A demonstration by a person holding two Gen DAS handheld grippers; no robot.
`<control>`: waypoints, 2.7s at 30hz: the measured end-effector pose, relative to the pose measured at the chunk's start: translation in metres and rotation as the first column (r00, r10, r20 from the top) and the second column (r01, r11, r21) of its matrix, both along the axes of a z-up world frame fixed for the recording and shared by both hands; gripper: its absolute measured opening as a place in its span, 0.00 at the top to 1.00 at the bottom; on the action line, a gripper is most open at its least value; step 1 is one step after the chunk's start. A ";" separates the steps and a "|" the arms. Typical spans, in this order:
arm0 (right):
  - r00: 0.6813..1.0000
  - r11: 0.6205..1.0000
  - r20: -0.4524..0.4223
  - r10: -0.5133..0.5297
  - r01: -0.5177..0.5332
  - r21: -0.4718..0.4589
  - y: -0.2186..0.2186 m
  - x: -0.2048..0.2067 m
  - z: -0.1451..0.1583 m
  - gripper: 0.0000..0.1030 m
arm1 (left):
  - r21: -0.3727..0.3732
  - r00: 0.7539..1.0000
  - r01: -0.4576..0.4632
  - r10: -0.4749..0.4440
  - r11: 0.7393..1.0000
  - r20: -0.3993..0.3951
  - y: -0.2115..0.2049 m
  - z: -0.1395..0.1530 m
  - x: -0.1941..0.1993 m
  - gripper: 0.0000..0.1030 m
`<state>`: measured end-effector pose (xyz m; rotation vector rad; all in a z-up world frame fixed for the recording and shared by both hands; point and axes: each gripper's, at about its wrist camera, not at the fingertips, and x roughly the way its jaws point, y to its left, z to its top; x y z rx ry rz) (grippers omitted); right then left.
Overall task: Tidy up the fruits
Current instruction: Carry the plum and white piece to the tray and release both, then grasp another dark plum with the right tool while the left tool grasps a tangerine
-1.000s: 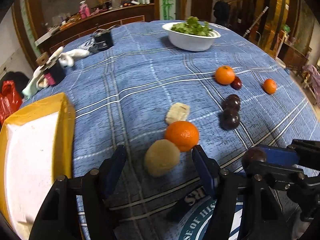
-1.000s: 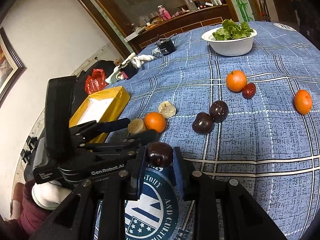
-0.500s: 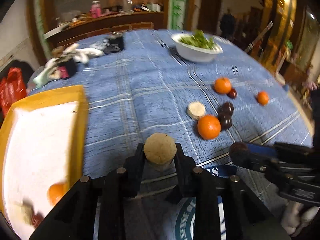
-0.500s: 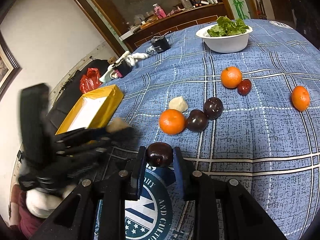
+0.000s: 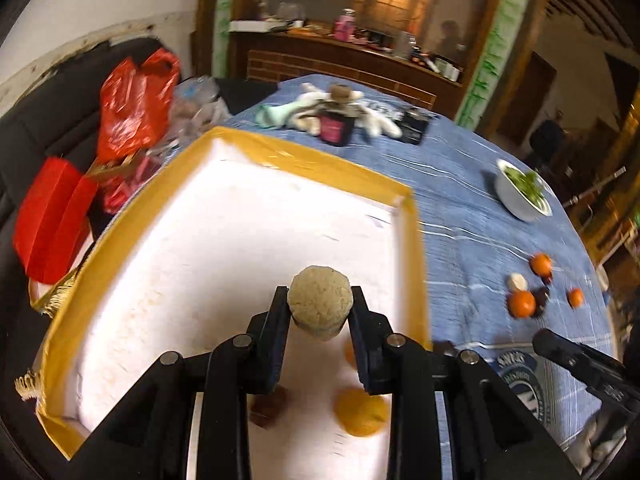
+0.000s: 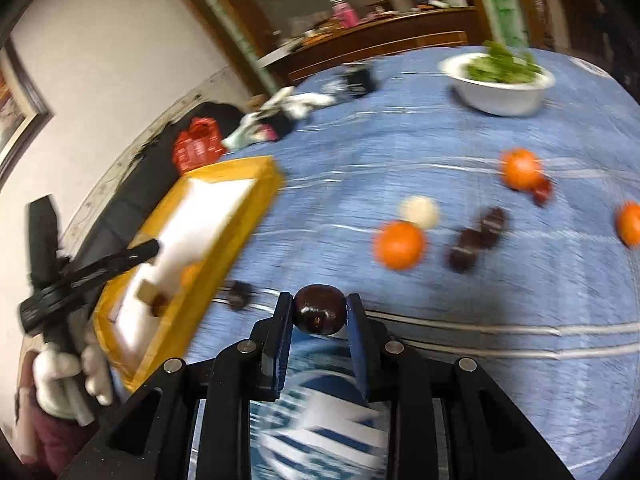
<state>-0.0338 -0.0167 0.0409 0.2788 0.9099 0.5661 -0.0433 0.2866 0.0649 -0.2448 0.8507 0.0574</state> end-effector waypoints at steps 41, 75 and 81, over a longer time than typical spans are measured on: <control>0.982 0.916 0.033 0.188 -0.163 -0.368 0.137 0.006 -0.026 0.71 | -0.233 0.995 -0.062 0.078 0.971 0.059 0.024 0.018 -0.060 0.19; 0.975 0.976 0.042 -0.216 0.215 0.032 -0.107 0.009 -0.005 0.72 | 0.112 0.887 0.459 -0.447 0.881 -0.115 -0.248 -0.057 0.076 0.63; 0.975 0.976 0.037 -0.217 0.217 0.006 -0.105 0.012 -0.009 0.72 | 0.082 0.908 0.417 -0.412 0.905 -0.077 -0.235 -0.043 0.058 0.69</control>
